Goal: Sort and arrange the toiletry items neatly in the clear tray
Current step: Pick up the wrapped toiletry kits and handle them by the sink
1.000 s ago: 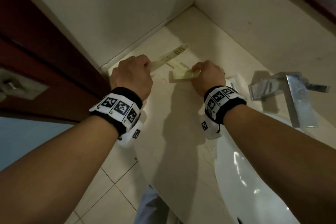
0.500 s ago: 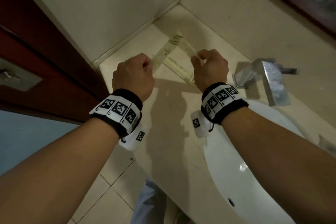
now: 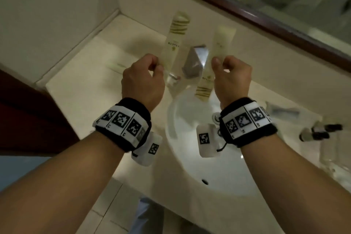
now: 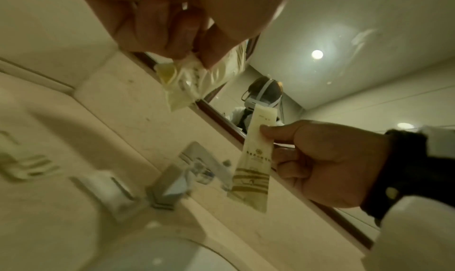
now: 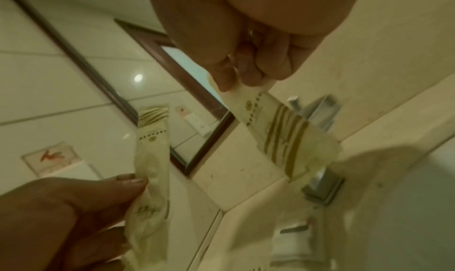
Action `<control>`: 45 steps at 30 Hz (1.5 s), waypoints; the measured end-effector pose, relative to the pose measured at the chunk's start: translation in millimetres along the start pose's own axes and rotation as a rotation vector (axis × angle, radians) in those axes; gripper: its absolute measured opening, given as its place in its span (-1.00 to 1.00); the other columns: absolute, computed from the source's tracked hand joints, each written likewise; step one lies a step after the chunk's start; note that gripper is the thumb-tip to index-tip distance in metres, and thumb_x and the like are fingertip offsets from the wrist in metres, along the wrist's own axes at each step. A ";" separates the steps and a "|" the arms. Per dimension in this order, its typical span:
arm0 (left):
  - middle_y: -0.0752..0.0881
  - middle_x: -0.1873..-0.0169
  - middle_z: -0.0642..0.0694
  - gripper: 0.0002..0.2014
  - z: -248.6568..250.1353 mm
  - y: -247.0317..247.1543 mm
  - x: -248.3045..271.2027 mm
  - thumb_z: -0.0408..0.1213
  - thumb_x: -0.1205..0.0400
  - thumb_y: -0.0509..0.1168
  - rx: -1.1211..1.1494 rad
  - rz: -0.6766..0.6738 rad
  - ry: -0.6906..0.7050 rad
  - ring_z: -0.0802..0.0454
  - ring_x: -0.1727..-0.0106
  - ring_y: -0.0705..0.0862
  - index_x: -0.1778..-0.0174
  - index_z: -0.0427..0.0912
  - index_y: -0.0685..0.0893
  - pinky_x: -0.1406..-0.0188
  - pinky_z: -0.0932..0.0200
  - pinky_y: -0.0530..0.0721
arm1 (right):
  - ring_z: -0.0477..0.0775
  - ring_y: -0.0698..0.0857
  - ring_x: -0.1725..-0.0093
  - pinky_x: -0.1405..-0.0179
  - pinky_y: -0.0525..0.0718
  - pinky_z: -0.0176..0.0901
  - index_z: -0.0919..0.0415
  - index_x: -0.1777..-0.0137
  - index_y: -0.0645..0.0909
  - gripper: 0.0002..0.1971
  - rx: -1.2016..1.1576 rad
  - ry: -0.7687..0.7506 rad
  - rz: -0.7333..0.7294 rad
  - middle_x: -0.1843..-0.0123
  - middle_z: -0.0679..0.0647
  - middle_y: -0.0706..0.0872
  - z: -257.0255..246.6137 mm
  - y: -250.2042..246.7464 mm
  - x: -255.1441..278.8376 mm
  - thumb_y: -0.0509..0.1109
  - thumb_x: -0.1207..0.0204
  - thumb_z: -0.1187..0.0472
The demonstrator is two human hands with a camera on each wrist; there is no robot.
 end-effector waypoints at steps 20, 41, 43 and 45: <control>0.75 0.10 -0.04 -0.87 244.4 322.5 219.0 -0.24 -0.73 0.21 0.079 -0.695 0.304 -0.09 0.03 0.69 0.07 -0.12 0.63 0.03 0.04 0.66 | 0.05 0.41 0.48 0.50 0.42 -0.20 0.21 0.46 0.46 -0.58 -0.312 0.414 0.629 0.43 0.11 0.54 237.5 -420.5 77.0 0.42 -0.62 0.14; 0.72 0.16 -0.05 -0.79 275.8 515.9 395.6 -0.25 -0.69 0.18 -0.493 -1.188 0.596 -0.17 0.11 0.68 0.24 0.10 0.57 0.19 0.13 0.49 | 0.08 0.70 0.38 0.08 0.73 0.12 0.19 0.62 0.68 -0.58 -0.299 1.042 0.633 0.40 0.02 0.84 435.8 -496.0 204.2 0.47 -0.48 0.11; 0.71 0.20 -0.05 -0.77 273.8 519.7 400.7 -0.28 -0.68 0.16 -0.529 -1.215 0.615 -0.18 0.13 0.68 0.27 0.08 0.56 0.20 0.12 0.51 | 0.13 0.77 0.30 0.01 0.79 0.14 0.10 0.67 0.71 -0.58 -0.278 1.048 0.637 0.41 0.03 0.83 437.8 -497.0 207.0 0.49 -0.45 0.11; 0.68 0.25 -0.02 -0.74 271.4 523.2 403.5 -0.28 -0.68 0.16 -0.564 -1.223 0.629 -0.17 0.13 0.66 0.32 0.07 0.53 0.20 0.11 0.51 | 0.14 0.79 0.26 -0.05 0.79 0.17 0.05 0.70 0.69 -0.57 -0.260 1.049 0.627 0.41 0.05 0.83 438.0 -496.6 208.4 0.52 -0.43 0.11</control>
Point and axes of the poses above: each hand's wrist, its own x-axis away from the middle knuckle, its own y-axis out of the palm, z = x × y, the point moved 10 cm from there along -x, towards the middle knuckle
